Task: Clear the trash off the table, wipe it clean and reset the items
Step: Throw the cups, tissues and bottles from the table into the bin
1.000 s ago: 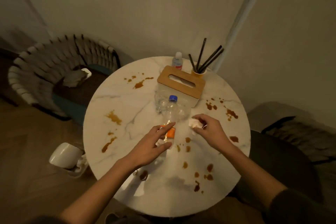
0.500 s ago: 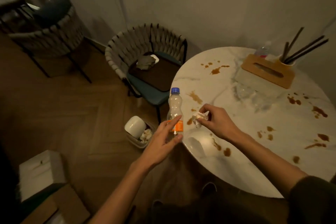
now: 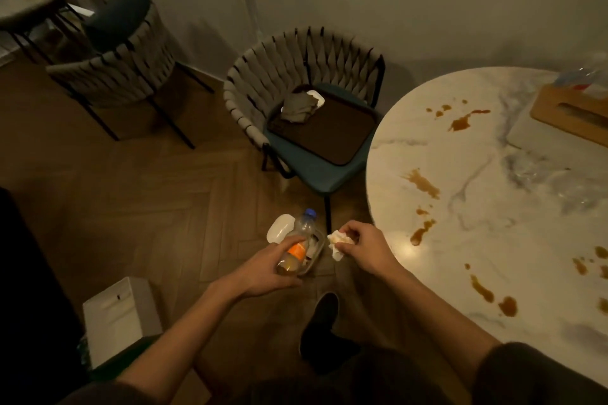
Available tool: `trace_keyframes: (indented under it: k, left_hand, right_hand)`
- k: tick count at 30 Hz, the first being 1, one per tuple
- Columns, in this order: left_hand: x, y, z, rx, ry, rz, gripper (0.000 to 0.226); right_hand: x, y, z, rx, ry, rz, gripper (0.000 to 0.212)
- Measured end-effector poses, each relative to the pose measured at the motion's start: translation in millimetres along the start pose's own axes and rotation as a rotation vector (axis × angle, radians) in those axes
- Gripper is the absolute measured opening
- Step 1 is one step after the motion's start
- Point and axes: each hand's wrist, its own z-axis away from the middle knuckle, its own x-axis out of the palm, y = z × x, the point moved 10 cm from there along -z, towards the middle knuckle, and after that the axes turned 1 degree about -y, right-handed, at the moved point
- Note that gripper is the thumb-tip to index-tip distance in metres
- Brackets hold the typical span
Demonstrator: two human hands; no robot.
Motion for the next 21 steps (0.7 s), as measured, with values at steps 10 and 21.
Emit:
trace_keyframes:
  k: [10,21]
  left_hand:
    - [15.1,-112.2,-91.6,-0.232,-0.158,0.417,0.072]
    - [115.4,-240.3,-218.5,-0.52,-0.348,0.438,0.083]
  right_hand:
    - [76.1,86.2,-94.3,0.326,-0.046,-0.167,0.017]
    - [182.3,210.0,-158.8,0.548,-0.006,-0.307,0.019]
